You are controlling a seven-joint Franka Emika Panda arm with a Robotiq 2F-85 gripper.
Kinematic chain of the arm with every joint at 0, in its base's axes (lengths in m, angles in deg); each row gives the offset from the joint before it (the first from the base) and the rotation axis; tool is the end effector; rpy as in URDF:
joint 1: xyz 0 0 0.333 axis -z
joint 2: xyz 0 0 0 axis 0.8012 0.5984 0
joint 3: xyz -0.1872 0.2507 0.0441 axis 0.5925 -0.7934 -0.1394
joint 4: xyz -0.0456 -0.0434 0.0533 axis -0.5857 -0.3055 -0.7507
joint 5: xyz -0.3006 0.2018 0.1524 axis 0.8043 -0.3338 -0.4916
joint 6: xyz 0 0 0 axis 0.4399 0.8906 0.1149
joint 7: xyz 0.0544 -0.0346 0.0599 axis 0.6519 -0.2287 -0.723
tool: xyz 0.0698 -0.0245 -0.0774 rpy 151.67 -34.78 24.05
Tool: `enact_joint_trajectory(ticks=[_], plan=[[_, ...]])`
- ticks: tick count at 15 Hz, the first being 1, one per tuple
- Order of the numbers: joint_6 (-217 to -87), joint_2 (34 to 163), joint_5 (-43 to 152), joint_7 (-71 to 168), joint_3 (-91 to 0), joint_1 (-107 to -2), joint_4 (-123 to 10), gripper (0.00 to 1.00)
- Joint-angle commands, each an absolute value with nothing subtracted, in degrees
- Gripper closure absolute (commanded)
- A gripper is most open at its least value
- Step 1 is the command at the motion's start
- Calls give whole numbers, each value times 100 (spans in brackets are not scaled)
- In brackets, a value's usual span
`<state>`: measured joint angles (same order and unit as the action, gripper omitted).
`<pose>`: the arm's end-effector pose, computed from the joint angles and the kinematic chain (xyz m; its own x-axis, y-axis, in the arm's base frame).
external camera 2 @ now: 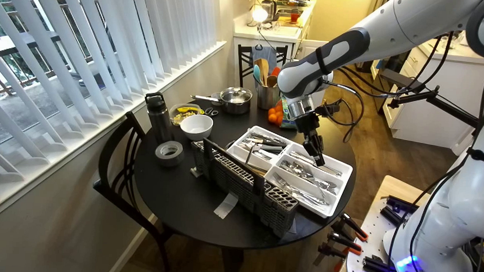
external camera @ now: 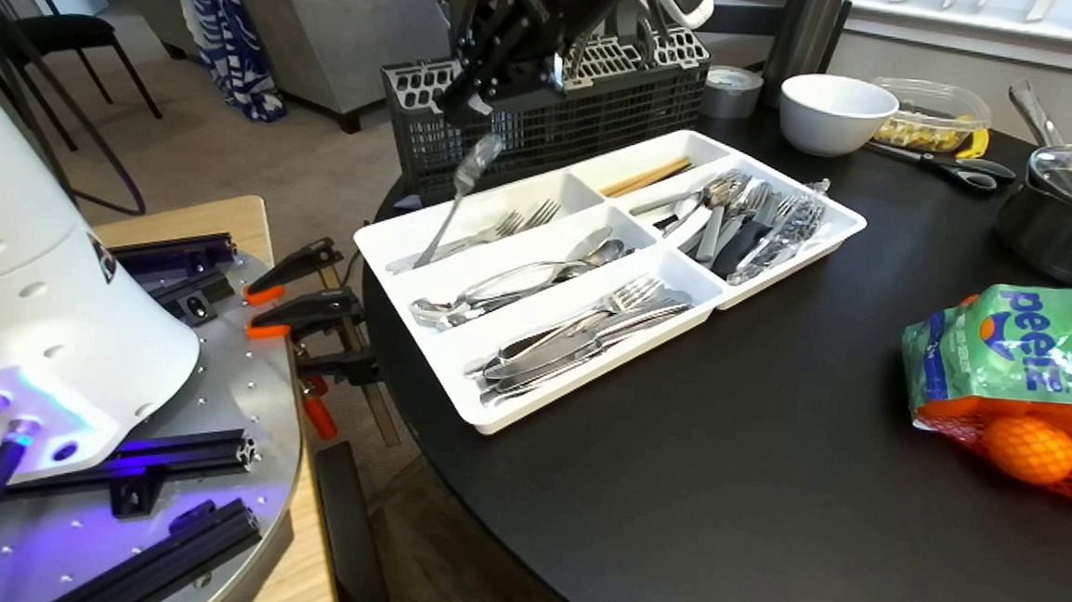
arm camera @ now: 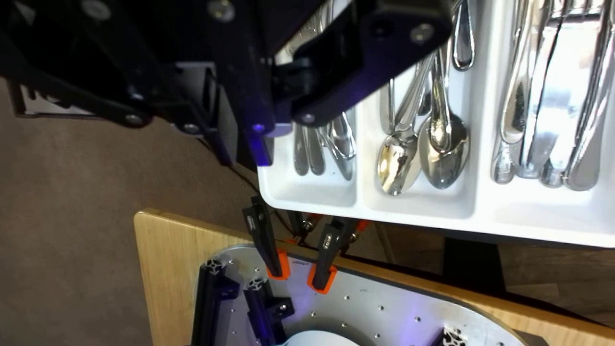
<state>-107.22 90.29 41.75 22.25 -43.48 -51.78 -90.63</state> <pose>0.4451 -0.0380 0.2846 0.7465 0.2621 -0.6116 0.0297 -0.9314 -0.3629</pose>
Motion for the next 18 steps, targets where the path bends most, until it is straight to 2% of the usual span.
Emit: enact_joint_trajectory(ticks=[1, 6, 9, 11, 18], plan=[[-10762, 9055, 4437, 2488, -4462, -5072, -8966, 53], [-10813, 9024, 4486, 2457, -4488, -5071, -8946, 22], [-11322, 8602, 4655, 2240, -4567, -5130, -9160, 3], [-11557, 8285, 4806, 2071, -4657, -5171, -9262, 0], [-12072, 7367, 5079, 1183, -5002, -5493, -9774, 0]])
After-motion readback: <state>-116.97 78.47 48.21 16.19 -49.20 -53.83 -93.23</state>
